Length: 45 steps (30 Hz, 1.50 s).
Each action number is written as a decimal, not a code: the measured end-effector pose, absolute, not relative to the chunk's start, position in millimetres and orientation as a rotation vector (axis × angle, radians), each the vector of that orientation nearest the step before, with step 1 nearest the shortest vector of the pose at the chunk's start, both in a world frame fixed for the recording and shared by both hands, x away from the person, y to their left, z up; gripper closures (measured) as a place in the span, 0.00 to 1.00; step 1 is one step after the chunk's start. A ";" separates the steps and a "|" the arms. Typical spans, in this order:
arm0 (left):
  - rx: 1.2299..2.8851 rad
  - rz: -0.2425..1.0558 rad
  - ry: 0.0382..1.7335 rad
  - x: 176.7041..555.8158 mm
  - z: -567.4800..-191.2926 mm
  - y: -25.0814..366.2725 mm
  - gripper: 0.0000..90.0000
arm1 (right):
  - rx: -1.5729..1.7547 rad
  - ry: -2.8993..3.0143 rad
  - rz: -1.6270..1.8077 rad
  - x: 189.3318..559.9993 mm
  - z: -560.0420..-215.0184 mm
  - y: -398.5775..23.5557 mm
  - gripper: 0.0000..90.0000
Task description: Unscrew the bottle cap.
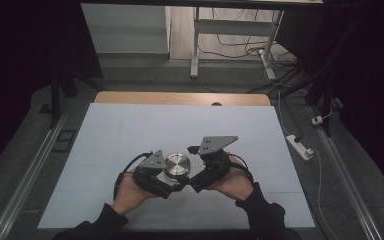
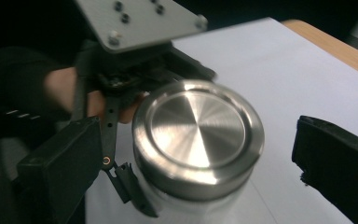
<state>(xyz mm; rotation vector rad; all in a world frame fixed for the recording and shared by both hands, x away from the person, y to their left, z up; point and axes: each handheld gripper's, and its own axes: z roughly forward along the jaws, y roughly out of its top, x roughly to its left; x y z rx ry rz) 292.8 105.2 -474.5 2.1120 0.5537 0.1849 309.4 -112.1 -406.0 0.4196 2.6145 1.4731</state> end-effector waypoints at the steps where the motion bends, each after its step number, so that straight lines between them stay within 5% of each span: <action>1: 2.112 0.201 0.578 293.1 -475.1 105.4 0.18 | 0.458 2.601 1.451 308.4 -407.1 -110.2 0.05; 11: 2.119 0.231 0.628 291.5 -476.9 100.0 0.18 | 0.628 2.449 1.532 304.0 -427.1 -96.7 0.21; 27: 2.134 0.080 0.331 284.2 -472.1 95.1 0.18 | 0.098 2.718 1.671 318.7 -417.3 -122.4 0.22; 34: 2.131 0.173 0.471 286.9 -471.7 97.9 0.18 | 0.345 2.682 1.626 316.9 -407.0 -123.2 0.04; 45: 2.106 0.238 0.634 289.9 -473.6 99.9 0.18 | 0.652 2.454 1.523 307.1 -424.7 -98.5 0.11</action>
